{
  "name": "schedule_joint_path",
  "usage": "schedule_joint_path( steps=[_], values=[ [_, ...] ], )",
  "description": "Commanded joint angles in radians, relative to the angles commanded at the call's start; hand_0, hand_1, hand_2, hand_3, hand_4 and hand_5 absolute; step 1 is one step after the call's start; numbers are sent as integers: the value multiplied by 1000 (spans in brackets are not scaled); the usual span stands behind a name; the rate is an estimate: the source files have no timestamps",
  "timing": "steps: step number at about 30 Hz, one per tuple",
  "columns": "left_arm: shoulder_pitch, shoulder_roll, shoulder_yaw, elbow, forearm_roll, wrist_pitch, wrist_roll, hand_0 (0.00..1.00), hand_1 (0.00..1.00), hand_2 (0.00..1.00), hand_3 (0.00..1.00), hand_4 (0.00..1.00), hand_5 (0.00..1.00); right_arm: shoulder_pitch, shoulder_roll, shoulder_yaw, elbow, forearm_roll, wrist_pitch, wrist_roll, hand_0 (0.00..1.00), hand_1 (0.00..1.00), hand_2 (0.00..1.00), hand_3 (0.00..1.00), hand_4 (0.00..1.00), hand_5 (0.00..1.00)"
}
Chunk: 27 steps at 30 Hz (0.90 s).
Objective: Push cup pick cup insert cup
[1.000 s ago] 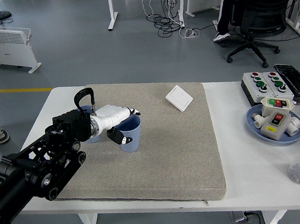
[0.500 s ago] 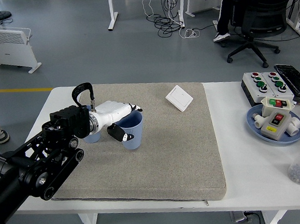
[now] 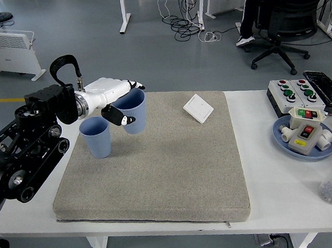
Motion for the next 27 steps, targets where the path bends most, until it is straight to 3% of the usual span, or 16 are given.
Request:
schedule_joint_path(
  steps=[6, 12, 27],
  values=[
    [-31, 58, -36, 45, 5, -11, 4, 415, 424, 395, 431, 509, 2, 0, -1, 2, 0, 5, -2, 1, 696, 587, 611, 544, 108, 427],
    [-30, 84, -69, 89, 14, -15, 3, 415, 424, 395, 431, 509, 2, -1, 0, 4, 0, 3, -3, 1, 696, 587, 611, 544, 108, 427],
    [-24, 73, -38, 185, -11, -5, -8, 415, 421, 393, 429, 527, 2, -2, 3, 3, 0, 4, -2, 0, 696, 589, 612, 544, 108, 429]
  ],
)
